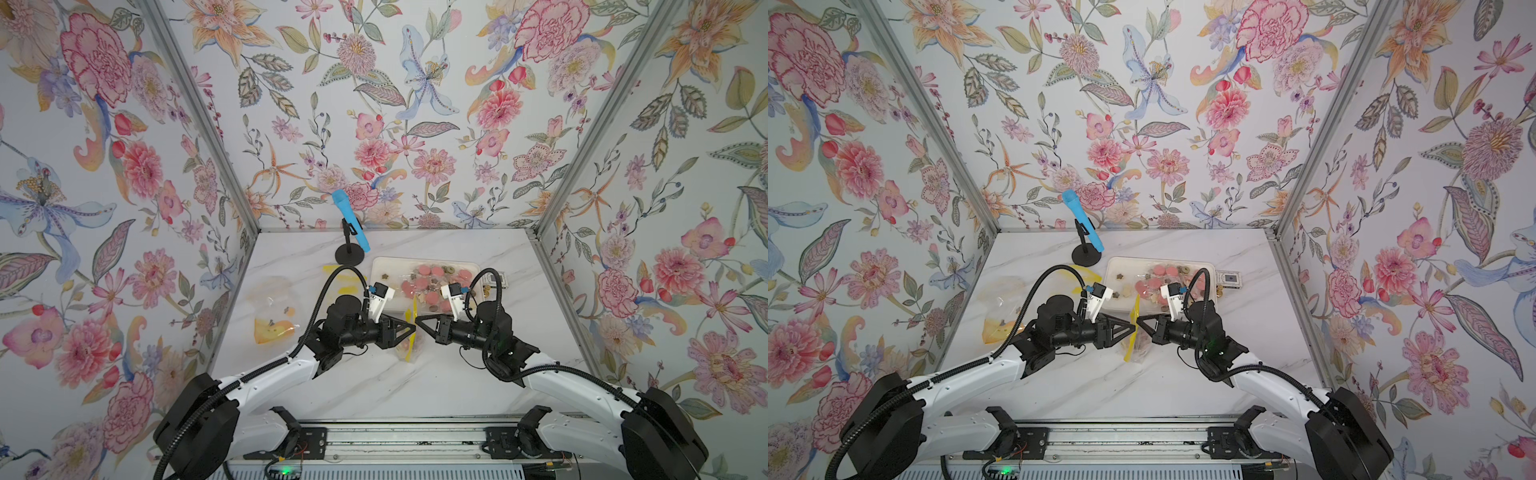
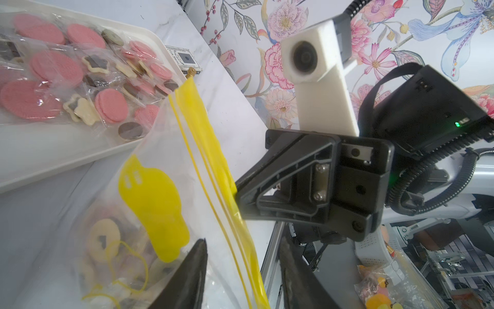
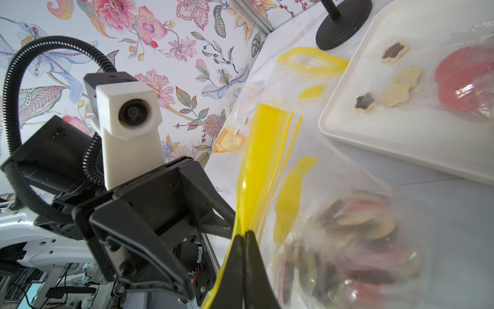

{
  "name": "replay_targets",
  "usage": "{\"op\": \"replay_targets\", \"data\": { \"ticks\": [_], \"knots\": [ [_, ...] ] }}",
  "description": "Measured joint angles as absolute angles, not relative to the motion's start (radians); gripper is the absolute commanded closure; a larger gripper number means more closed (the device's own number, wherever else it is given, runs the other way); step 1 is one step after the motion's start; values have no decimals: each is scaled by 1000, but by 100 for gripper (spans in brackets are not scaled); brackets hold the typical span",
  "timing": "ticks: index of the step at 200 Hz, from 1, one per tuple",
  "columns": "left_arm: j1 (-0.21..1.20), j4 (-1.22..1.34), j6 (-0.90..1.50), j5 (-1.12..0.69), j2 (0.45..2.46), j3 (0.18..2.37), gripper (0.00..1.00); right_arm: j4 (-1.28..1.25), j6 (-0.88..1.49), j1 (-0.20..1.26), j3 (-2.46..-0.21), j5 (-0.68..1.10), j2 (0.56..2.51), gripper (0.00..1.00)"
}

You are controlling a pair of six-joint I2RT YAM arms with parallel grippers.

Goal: Pour cookies out of the ziploc bag
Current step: Open the ziploc bag at the center of the board.

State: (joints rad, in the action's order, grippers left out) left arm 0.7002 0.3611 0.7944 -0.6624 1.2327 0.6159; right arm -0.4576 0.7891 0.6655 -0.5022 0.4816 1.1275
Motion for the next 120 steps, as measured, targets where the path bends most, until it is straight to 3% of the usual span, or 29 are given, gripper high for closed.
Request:
{"op": "replay_targets", "data": {
  "ticks": [59, 120],
  "knots": [
    [690, 360, 793, -639, 1297, 645, 59, -456, 788, 665, -502, 481, 1127, 100],
    [686, 327, 766, -616, 1305, 670, 71, -443, 781, 665, -502, 481, 1127, 100]
  ]
}}
